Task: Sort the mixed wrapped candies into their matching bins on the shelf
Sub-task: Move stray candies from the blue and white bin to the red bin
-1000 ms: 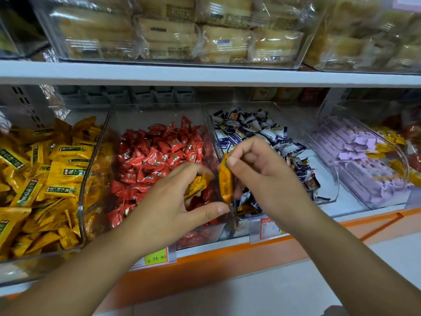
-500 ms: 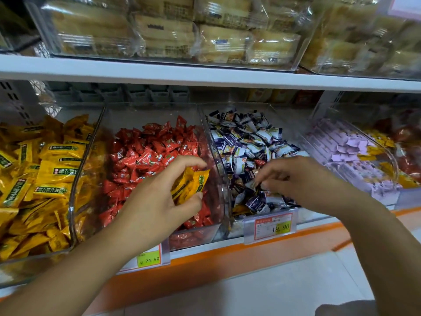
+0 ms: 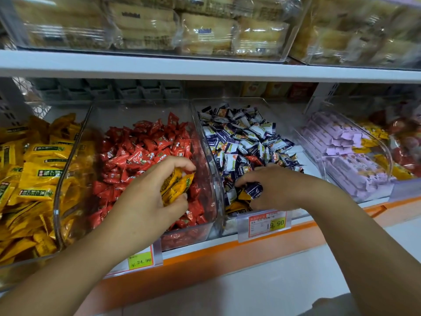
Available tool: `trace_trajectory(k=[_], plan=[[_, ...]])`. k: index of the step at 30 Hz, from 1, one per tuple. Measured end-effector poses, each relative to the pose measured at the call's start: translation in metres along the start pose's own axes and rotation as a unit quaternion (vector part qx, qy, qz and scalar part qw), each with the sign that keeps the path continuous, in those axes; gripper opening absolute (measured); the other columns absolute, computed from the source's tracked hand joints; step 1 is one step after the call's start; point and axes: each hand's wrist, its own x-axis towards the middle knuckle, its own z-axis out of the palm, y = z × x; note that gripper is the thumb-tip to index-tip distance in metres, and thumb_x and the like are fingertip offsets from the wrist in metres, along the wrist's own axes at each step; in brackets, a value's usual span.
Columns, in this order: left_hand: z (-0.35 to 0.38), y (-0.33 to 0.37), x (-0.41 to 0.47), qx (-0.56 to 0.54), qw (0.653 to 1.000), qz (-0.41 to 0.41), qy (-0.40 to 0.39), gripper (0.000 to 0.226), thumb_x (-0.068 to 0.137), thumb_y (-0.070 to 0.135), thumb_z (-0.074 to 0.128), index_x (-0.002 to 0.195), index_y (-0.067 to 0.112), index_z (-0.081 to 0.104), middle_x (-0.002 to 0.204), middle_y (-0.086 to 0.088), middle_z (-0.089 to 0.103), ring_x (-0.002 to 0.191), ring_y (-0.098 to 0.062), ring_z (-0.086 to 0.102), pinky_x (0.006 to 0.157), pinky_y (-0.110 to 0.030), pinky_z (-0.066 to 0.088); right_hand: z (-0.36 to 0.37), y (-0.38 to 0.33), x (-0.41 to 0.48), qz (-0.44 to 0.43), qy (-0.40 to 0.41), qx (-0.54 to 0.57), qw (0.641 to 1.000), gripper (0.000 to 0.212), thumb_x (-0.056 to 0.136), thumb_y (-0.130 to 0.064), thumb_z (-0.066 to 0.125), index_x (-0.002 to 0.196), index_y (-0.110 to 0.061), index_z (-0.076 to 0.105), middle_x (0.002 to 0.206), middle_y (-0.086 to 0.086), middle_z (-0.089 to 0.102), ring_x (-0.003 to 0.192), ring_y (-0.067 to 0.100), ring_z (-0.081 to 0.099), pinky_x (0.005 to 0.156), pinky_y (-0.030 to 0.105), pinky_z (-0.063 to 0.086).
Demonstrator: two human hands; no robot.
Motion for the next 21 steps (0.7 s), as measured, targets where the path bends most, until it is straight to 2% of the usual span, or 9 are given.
trace_trajectory(k=[2, 4, 6, 10, 12, 14, 16, 18, 21], plan=[[0.0, 0.0, 0.0, 0.0, 1.0, 0.0, 0.0, 0.046, 0.084, 0.008, 0.068, 0.106, 0.045, 0.052, 0.076, 0.015, 0.054, 0.051, -0.007, 0.042, 0.049, -0.016, 0.035, 0.003, 0.004, 0.002, -0.013, 0.017, 0.01, 1.0, 0.041, 0.086, -0.024, 0.066, 0.12, -0.043, 0.053, 0.122, -0.007, 0.041, 0.126, 0.017, 0.031, 0.097, 0.034, 0.04], [0.0, 0.0, -0.001, 0.002, 1.0, -0.002, -0.002, 0.046, 0.084, 0.008, 0.068, 0.106, 0.045, 0.052, 0.076, 0.015, 0.054, 0.052, -0.007, 0.042, 0.049, -0.016, 0.035, 0.006, 0.01, 0.004, -0.022, 0.024, 0.027, 0.999, 0.035, 0.084, -0.025, 0.069, 0.111, -0.043, 0.056, 0.125, -0.007, 0.04, 0.132, 0.019, 0.027, 0.101, 0.036, 0.038], [0.001, 0.001, -0.001, 0.003, 1.0, -0.005, -0.004, 0.046, 0.083, 0.009, 0.068, 0.105, 0.046, 0.052, 0.077, 0.018, 0.054, 0.053, -0.006, 0.043, 0.049, -0.014, 0.035, 0.008, 0.013, 0.005, -0.026, 0.02, 0.041, 0.999, 0.035, 0.084, -0.028, 0.071, 0.111, -0.046, 0.056, 0.124, -0.006, 0.041, 0.132, 0.018, 0.029, 0.102, 0.035, 0.037], [0.002, 0.001, -0.001, 0.006, 1.0, -0.008, -0.007, 0.044, 0.082, 0.009, 0.068, 0.103, 0.044, 0.052, 0.08, 0.023, 0.055, 0.057, -0.005, 0.046, 0.053, -0.013, 0.036, 0.012, 0.015, 0.007, -0.035, 0.037, 0.055, 0.997, 0.034, 0.085, -0.033, 0.071, 0.117, -0.04, 0.059, 0.146, -0.002, 0.036, 0.14, 0.015, 0.026, 0.109, 0.032, 0.03], [0.001, 0.001, -0.002, 0.009, 1.0, -0.005, -0.006, 0.039, 0.083, 0.01, 0.068, 0.101, 0.041, 0.053, 0.08, 0.022, 0.055, 0.057, -0.004, 0.046, 0.053, -0.013, 0.036, 0.012, 0.018, 0.004, -0.044, 0.07, 0.09, 0.993, 0.029, 0.084, -0.033, 0.072, 0.11, -0.04, 0.06, 0.136, -0.011, 0.044, 0.13, 0.015, 0.041, 0.098, 0.022, 0.037], [0.001, 0.003, -0.001, 0.009, 1.0, 0.001, -0.004, 0.029, 0.084, 0.019, 0.07, 0.099, 0.037, 0.053, 0.079, 0.021, 0.055, 0.056, -0.004, 0.047, 0.052, -0.013, 0.035, 0.009, 0.02, -0.001, -0.052, 0.115, 0.157, 0.979, 0.024, 0.083, -0.032, 0.074, 0.1, -0.043, 0.06, 0.113, -0.022, 0.053, 0.107, 0.006, 0.054, 0.081, 0.01, 0.039], [0.001, 0.006, -0.001, 0.004, 1.0, 0.002, -0.001, 0.021, 0.083, 0.032, 0.069, 0.096, 0.035, 0.054, 0.078, 0.021, 0.056, 0.054, -0.003, 0.05, 0.05, -0.012, 0.035, 0.006, 0.022, -0.006, -0.056, 0.158, 0.242, 0.956, 0.022, 0.08, -0.031, 0.076, 0.096, -0.043, 0.065, 0.1, -0.022, 0.063, 0.091, 0.002, 0.062, 0.076, 0.01, 0.044], [0.002, 0.007, -0.001, 0.001, 1.0, 0.001, 0.011, 0.02, 0.08, 0.041, 0.066, 0.095, 0.034, 0.054, 0.076, 0.022, 0.056, 0.053, -0.002, 0.052, 0.049, -0.01, 0.035, 0.004, 0.021, -0.01, -0.07, 0.186, 0.294, 0.935, 0.022, 0.076, -0.032, 0.078, 0.095, -0.039, 0.069, 0.093, -0.015, 0.069, 0.082, 0.005, 0.067, 0.075, 0.015, 0.051], [0.003, 0.006, 0.0, 0.016, 0.999, 0.008, 0.028, 0.02, 0.082, 0.037, 0.067, 0.098, 0.037, 0.054, 0.081, 0.023, 0.057, 0.058, -0.004, 0.053, 0.051, -0.01, 0.036, 0.002, 0.015, -0.014, -0.095, 0.21, 0.312, 0.922, 0.018, 0.076, -0.035, 0.076, 0.094, -0.034, 0.071, 0.086, -0.011, 0.07, 0.078, 0.004, 0.065, 0.069, 0.012, 0.049]])
